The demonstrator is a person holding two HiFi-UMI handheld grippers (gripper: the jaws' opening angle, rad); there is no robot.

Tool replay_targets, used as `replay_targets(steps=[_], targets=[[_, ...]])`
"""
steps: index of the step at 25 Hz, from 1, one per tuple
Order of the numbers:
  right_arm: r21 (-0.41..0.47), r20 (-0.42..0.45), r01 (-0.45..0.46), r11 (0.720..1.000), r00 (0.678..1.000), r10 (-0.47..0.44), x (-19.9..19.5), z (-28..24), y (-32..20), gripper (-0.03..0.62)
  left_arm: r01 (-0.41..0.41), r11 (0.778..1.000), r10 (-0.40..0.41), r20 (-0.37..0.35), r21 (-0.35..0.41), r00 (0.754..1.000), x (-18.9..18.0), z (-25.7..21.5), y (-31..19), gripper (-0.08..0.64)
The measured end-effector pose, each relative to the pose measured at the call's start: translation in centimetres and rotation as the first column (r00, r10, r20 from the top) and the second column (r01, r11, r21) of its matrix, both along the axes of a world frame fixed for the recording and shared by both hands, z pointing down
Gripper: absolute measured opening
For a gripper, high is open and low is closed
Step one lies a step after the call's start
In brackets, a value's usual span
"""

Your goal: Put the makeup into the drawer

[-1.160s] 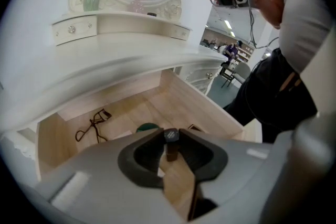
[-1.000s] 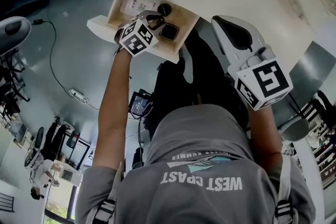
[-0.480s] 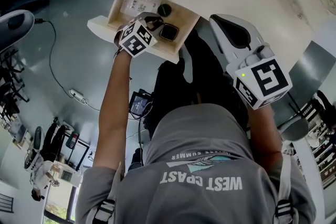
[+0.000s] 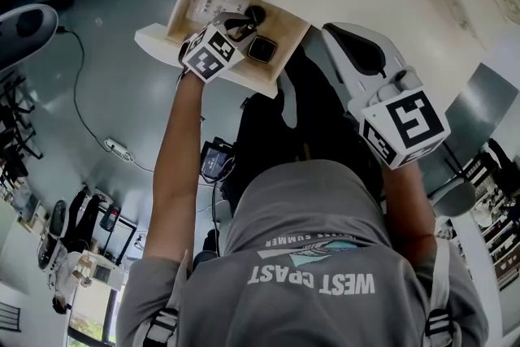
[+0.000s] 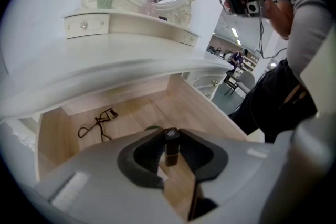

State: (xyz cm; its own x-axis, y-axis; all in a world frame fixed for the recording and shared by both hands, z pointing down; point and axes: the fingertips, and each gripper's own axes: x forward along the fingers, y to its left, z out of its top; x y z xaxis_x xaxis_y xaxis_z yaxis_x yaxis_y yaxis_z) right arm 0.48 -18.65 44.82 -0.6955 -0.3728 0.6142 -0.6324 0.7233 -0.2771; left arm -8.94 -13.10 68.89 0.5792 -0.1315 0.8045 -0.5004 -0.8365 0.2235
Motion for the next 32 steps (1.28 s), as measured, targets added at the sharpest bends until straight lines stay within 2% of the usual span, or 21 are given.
replay_targets(steps=[6,8,12,18,21,26,29,32], targets=[[-0.002,-0.004,-0.003,1.0,1.0,0.003,0.0,0.0,-0.5,0.002,-0.034,0.996,0.037,0.044,-0.078,0.998,-0.3,1.1,0.6,0.089],[-0.002,-0.005,-0.003,1.0,1.0,0.003,0.0,-0.1,-0.5,0.002,-0.032,0.998,0.034,0.037,-0.058,0.999,-0.2,0.8,0.3,0.089],[-0.006,-0.008,-0.003,1.0,1.0,0.003,0.1,0.1,-0.5,0.002,0.003,1.0,-0.002,-0.038,0.031,0.999,0.5,-1.1,-0.9,0.089],[-0.024,-0.01,0.015,1.0,1.0,-0.015,-0.3,0.7,0.4,0.002,0.0,0.998,0.005,-0.076,0.058,0.997,1.3,-1.2,-1.2,0.089],[-0.026,-0.012,0.02,0.999,1.0,-0.02,-0.4,1.0,0.6,0.002,-0.068,0.994,0.077,-0.096,0.086,0.992,2.3,-1.3,-0.9,0.089],[-0.03,-0.023,0.024,0.999,0.999,-0.025,-0.4,1.4,0.8,0.002,-0.216,0.97,0.229,-0.126,0.11,0.965,4.8,-0.4,0.0,0.089],[-0.036,-0.026,0.028,0.999,0.999,-0.029,-0.5,1.5,0.9,0.002,-0.257,0.961,0.269,-0.13,0.103,0.954,5.2,0.2,0.2,0.089],[-0.033,-0.026,0.029,0.999,0.999,-0.03,-0.4,1.5,0.9,0.002,-0.258,0.961,0.27,-0.145,0.097,0.952,5.3,0.2,0.0,0.089]])
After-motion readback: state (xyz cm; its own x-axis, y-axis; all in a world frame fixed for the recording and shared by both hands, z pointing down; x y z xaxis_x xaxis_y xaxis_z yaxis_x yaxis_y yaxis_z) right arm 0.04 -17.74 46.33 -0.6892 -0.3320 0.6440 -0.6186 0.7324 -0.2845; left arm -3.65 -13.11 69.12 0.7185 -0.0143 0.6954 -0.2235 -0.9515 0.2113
